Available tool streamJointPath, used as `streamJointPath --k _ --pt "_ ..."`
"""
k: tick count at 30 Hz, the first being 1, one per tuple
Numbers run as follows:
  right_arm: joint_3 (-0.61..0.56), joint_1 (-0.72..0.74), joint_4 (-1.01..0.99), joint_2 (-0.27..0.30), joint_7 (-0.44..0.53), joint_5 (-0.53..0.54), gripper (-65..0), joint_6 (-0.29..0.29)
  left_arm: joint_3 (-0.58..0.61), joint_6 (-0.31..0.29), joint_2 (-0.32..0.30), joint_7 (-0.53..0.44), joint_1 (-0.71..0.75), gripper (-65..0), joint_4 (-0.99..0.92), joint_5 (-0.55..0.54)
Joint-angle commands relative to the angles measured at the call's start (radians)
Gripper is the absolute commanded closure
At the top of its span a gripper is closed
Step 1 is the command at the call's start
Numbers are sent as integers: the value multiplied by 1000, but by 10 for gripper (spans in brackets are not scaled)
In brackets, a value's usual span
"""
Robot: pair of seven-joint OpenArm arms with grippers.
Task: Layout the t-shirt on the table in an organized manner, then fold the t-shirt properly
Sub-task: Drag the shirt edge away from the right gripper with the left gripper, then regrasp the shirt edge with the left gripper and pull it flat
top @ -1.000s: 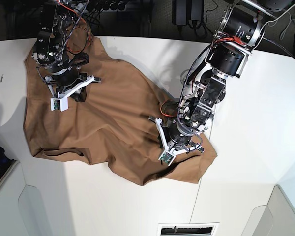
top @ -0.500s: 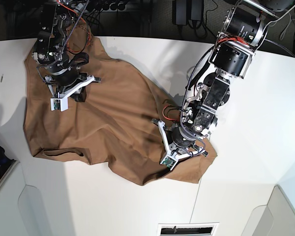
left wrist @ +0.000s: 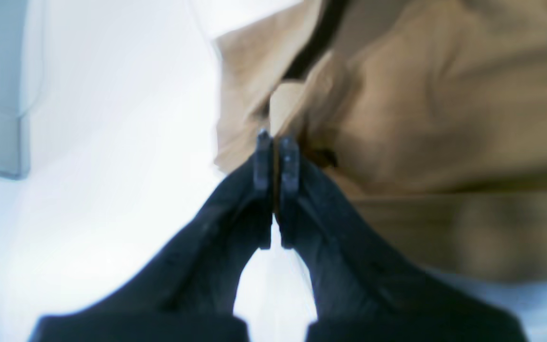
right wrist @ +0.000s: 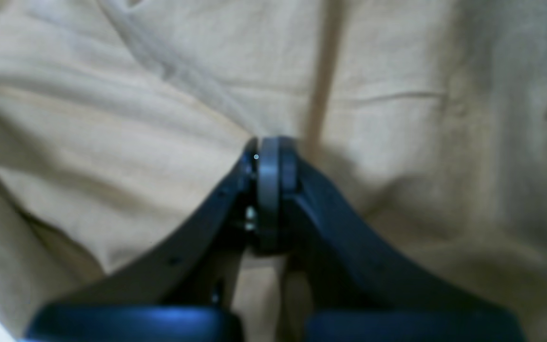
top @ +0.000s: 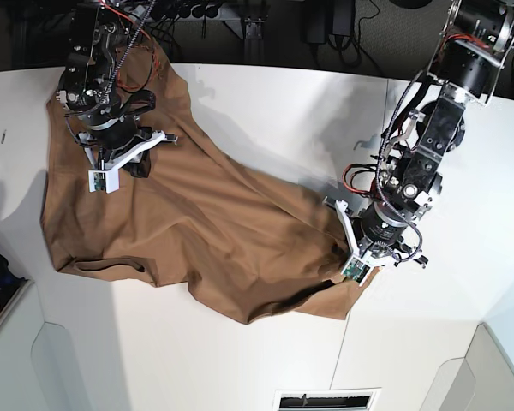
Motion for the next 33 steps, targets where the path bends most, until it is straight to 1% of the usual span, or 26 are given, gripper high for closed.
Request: streamJointPath --k 1,4,7,8,11,12,13,15,18,21,23,24,25,27,28,29,33 --pt "3 7 12 3 0 -4 0 -3 -17 22 -25 -6 6 0 43 17" --pt "3 8 12 3 1 -4 0 -3 -63 26 -50 13 86 0 113 17" --pt "3 8 12 3 1 -3 0 -3 -139 26 -44 16 170 0 157 15" --pt "3 8 12 3 0 -3 0 -3 -167 28 -40 17 200 -10 168 14" --pt "3 8 12 3 0 -4 0 -3 -242 35 -16 24 285 -154 190 2" --pt "3 8 12 3 0 -4 0 -3 -265 34 -5 24 311 -194 190 -8" --pt "3 8 12 3 1 -3 0 -3 -288 34 7 24 335 -223 190 -20" --pt "3 8 12 3 1 -3 0 -3 -331 34 35 23 379 -239 190 -31" --pt "3 8 12 3 1 -3 0 -3 -402 45 82 0 412 -239 190 -32" --pt "3 7 12 3 0 -3 0 -3 -461 31 114 -45 393 -239 191 -68" --pt "3 8 12 3 1 -3 0 -3 -470 -16 114 -69 356 -238 191 -116" --pt "3 8 12 3 1 -3 0 -3 -468 -49 114 -71 331 -228 191 -140" --pt "3 8 12 3 1 -3 0 -3 -460 -96 114 -72 304 -184 191 -162" --pt "3 8 12 3 1 -3 0 -3 -421 -178 114 -81 250 -37 187 -188" --pt "3 8 12 3 1 -3 0 -3 -392 -201 114 -94 224 0 181 -188" --pt "3 8 12 3 1 -3 0 -3 -360 -216 114 -111 200 0 172 -187" --pt "3 8 12 3 0 -3 0 -3 -218 -217 117 -181 92 0 61 -140"
